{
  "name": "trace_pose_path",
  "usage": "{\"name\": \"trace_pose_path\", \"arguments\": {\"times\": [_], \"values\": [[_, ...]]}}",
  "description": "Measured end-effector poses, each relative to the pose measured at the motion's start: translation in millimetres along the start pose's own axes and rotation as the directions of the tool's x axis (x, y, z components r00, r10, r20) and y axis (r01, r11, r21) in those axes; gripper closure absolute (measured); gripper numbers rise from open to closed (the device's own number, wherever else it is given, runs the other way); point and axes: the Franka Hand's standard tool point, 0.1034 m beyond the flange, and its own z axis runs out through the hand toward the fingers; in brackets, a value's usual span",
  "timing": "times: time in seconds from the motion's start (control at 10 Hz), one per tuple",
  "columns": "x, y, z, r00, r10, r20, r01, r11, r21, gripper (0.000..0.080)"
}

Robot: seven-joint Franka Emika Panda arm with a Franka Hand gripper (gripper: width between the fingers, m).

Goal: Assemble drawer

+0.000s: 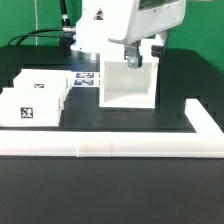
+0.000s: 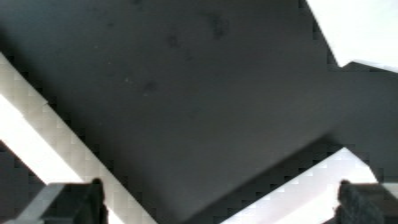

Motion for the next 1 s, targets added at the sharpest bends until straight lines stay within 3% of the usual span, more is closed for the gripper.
{"name": "trace_pose_path", "arguments": {"times": [0.4,0.5,0.6,0.8,0.9,1.0], "values": [[0.0,0.0,-0.9,1.000,0.011,-0.005,-0.011,1.000,-0.004,0.0150],[-2.6,-4.5,-4.9,0.995,0.092,-0.033,-0.093,0.995,-0.029,0.0150],[-10.0,-16.1,-8.2,0.985,0.163,-0.051,-0.165,0.985,-0.042,0.0150],[-17.4,-46.7,-16.5,0.924,0.377,-0.058,-0.379,0.924,-0.039,0.0150],[-17.8,-54.8,-20.4,0.913,0.404,-0.057,-0.406,0.913,-0.038,0.0150],[-18.4,-53.6,-18.8,0.916,0.398,-0.056,-0.400,0.916,-0.037,0.0150]]}}
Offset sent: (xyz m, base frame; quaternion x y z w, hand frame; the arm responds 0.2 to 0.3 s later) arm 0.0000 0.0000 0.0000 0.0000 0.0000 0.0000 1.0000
